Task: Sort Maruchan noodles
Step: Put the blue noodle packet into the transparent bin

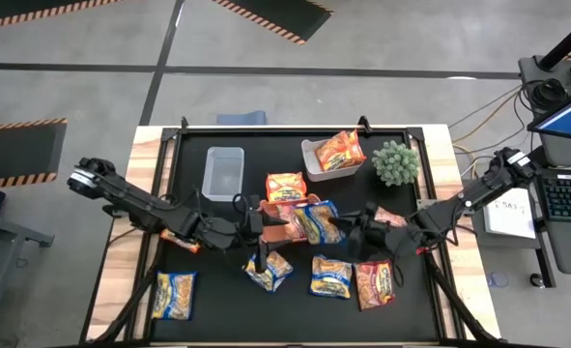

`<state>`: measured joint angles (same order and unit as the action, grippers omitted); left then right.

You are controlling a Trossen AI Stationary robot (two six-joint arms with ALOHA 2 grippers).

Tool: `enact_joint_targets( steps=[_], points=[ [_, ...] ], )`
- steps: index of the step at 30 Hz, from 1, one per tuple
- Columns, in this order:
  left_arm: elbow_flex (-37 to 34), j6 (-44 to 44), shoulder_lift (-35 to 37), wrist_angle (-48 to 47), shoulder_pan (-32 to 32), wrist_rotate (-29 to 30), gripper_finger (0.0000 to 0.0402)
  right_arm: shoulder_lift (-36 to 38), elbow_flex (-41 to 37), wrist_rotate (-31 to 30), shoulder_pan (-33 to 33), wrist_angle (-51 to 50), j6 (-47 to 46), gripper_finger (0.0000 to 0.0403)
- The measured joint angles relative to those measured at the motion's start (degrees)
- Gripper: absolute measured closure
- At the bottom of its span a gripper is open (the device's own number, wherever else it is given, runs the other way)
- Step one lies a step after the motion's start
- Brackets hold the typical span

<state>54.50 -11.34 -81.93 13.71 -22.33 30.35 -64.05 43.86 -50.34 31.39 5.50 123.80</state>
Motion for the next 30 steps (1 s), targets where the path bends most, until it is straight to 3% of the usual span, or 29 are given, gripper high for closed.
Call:
enact_joint_targets(
  steps=[3,7,13,17,24,30],
  points=[
    [-4.02,2.59,-0.51,7.16,0.05,-0.02,0.0196,-0.88,0.0,-5.04,2.93,0.42,-0.75,0.0391],
    [-12.12,6.7,-0.66,24.55,0.26,-2.89,0.0196,-1.31,-0.02,-11.84,6.18,1.71,-7.37,0.0391],
    [-21.89,1.98,-2.6,49.56,1.29,-4.51,0.0196,-1.33,-0.04,-13.09,8.42,6.0,-6.46,0.0391],
    [-23.19,-1.56,-6.71,61.41,2.19,-8.78,0.0196,-1.32,-0.04,-10.28,8.31,14.5,3.82,0.0391],
    [-17.96,-0.8,-15.51,69.07,2.4,-12.37,0.0196,-1.31,-0.04,4.25,7.94,28.51,18.41,0.0391],
    [-11.89,1.87,-20.56,71.74,2.62,-17.97,0.0196,-1.31,-0.04,5.59,6.28,29.86,20.25,0.0391]
  ],
)
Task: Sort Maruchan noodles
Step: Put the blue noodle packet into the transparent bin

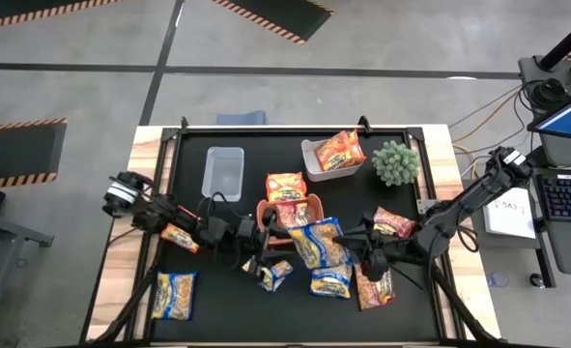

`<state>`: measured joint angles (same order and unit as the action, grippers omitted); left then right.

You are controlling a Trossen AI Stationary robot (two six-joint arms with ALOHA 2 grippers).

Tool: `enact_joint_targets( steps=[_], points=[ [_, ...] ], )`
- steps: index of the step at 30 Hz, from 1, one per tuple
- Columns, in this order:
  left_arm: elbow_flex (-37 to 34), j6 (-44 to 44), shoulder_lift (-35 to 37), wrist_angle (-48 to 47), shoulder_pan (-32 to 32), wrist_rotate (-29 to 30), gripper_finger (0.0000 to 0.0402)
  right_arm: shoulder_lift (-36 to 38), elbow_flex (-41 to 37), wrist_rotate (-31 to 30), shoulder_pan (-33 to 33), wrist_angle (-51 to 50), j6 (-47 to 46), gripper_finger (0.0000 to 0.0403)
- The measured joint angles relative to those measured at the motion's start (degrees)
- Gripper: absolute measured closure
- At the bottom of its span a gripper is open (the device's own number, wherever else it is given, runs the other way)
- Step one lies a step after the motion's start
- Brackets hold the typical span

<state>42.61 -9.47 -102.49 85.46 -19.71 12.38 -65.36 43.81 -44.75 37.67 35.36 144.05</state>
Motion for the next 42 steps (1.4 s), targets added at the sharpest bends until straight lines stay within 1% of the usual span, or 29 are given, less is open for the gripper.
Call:
enact_joint_targets(
  steps=[7,16,21,24,31,34,37,42],
  points=[
    [2.13,-0.02,-1.33,-0.51,0.49,0.04,0.0196,0.0,0.0,0.2,-0.39,-1.08,2.44,0.0391],
    [3.65,0.88,-1.63,-1.54,1.13,-0.34,0.0196,0.0,0.0,0.23,-1.18,-5.31,2.42,0.039],
    [3.93,-0.09,-1.63,-2.06,2.25,1.47,0.0202,-0.17,0.0,0.23,-1.24,-5.23,2.49,0.039],
    [3.86,-0.25,-1.63,-2.04,2.35,1.53,0.0222,-0.17,0.0,0.11,-1.24,-5.2,2.06,0.039],
    [3.84,-0.07,-1.63,-2.14,2.35,1.55,0.0301,-0.17,0.0,-0.26,-1.24,-5.18,1.97,0.039],
    [3.84,-0.07,-1.63,-2.35,2.3,1.55,0.033,-0.17,0.0,-0.24,-1.24,-5.25,0.48,0.039],
    [3.84,-0.07,-1.63,-2.33,2.32,1.6,0.0344,-0.17,0.0,-0.24,-1.24,-5.26,-2.28,0.039],
    [3.78,-0.06,-1.63,-2.43,2.32,1.6,0.0342,-0.17,0.0,-0.24,-1.24,-6.12,-5.93,0.0383]
  ],
)
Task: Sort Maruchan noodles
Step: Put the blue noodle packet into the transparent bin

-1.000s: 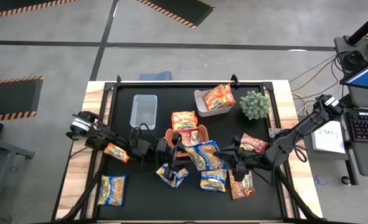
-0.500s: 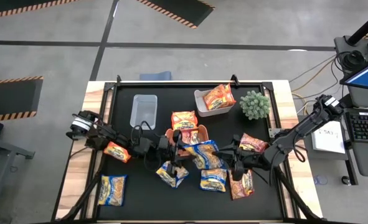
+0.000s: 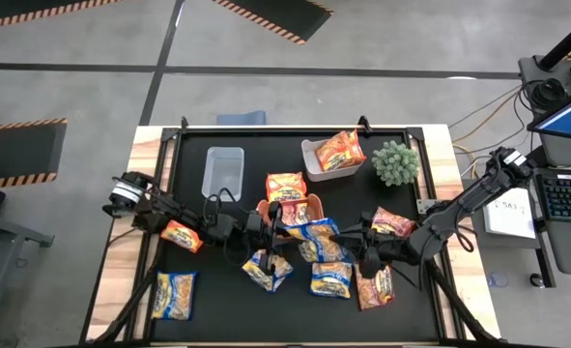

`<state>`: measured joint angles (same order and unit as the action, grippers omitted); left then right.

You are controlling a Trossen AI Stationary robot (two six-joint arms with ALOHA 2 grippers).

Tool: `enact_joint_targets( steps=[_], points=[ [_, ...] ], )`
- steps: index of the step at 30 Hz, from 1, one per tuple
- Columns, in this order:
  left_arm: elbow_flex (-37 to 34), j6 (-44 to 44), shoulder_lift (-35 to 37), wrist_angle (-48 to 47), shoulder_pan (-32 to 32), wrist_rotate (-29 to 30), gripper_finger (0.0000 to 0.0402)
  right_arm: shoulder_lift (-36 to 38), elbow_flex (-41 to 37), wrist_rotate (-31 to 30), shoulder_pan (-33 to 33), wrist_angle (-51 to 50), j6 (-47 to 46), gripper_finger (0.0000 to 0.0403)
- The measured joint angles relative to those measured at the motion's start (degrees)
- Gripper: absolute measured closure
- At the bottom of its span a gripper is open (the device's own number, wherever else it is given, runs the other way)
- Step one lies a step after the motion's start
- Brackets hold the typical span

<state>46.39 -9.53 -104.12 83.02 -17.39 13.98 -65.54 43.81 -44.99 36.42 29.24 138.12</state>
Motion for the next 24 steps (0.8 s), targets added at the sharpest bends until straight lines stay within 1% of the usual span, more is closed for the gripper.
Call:
enact_joint_targets(
  steps=[2,9,14,16,19,22,24],
  points=[
    [-0.02,0.02,0.0,-0.02,0.0,0.0,0.0341,0.0,0.0,0.01,0.0,-0.2,-1.78,0.0369],
    [-0.02,0.06,0.0,0.04,0.0,0.41,0.0348,0.0,0.0,0.02,0.02,-0.19,-7.52,0.03],
    [-0.02,0.08,0.0,0.65,0.0,0.63,0.0349,0.02,0.0,0.0,0.02,-0.18,-9.26,0.0265],
    [-0.02,0.33,0.0,1.21,0.0,0.63,0.035,0.12,0.0,0.0,0.02,-0.18,-9.61,0.0256],
    [-0.02,0.96,0.0,1.65,0.0,0.64,0.0351,0.53,0.0,-0.12,0.02,-0.2,-12.29,0.0254],
    [-0.02,1.23,0.0,1.7,0.0,0.74,0.0352,1.26,0.0,-2.36,0.02,-0.13,-14.35,0.0253],
    [-0.02,1.58,0.02,1.85,-0.02,2.05,0.0352,1.99,0.0,-3.65,0.04,0.0,-15.98,0.0253]
  ],
)
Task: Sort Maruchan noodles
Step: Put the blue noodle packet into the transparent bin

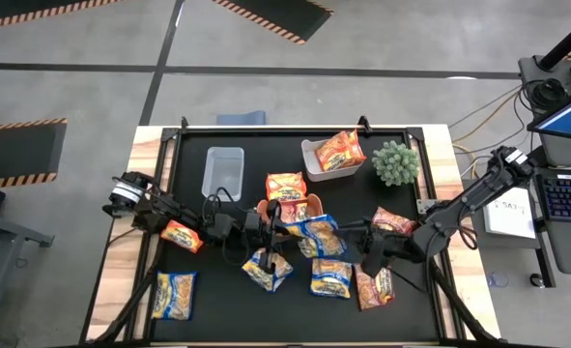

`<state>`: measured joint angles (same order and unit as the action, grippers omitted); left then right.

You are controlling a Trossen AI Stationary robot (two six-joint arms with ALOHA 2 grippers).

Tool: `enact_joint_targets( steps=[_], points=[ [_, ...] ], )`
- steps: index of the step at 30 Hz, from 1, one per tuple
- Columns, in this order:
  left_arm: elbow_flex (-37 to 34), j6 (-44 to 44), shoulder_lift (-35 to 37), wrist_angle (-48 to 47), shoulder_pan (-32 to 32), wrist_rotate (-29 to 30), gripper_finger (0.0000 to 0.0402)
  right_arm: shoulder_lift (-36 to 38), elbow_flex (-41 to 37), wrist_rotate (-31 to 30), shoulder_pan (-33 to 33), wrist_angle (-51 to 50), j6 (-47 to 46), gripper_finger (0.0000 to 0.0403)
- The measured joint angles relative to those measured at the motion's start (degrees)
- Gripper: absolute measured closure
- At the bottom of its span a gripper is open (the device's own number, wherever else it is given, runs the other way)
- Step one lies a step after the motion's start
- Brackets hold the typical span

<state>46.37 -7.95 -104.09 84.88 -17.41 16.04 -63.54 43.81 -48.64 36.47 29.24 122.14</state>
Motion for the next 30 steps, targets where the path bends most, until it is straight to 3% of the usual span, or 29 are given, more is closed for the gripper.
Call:
enact_joint_targets(
  steps=[9,13,20,25,27,30],
  points=[
    [-0.22,4.76,2.89,-0.56,0.18,1.61,0.0352,5.42,0.0,-6.96,0.0,0.12,-10.81,0.0252],
    [-1.81,8.48,8.63,-7.43,0.71,4.41,0.0352,8.28,0.0,-9.05,-0.02,0.07,-18.5,0.0254],
    [-2.08,18.92,23.87,-38.26,1.44,15.73,0.0352,12.01,0.0,-12.52,-0.02,-0.55,-34.48,0.0266],
    [-2.08,19.33,33.99,-61.57,4.46,27.65,0.0352,13.14,0.0,-13.52,-0.02,-0.83,-49.64,0.028],
    [-2.08,17.95,37.18,-70.08,6.28,30.01,0.0352,13.26,0.0,-13.51,-0.04,-0.98,-57.75,0.0285],
    [-2.13,14.76,40.8,-79.33,9.59,28.77,0.0352,13.36,0.0,-13.46,-0.95,-0.91,-68.24,0.0294]
  ],
)
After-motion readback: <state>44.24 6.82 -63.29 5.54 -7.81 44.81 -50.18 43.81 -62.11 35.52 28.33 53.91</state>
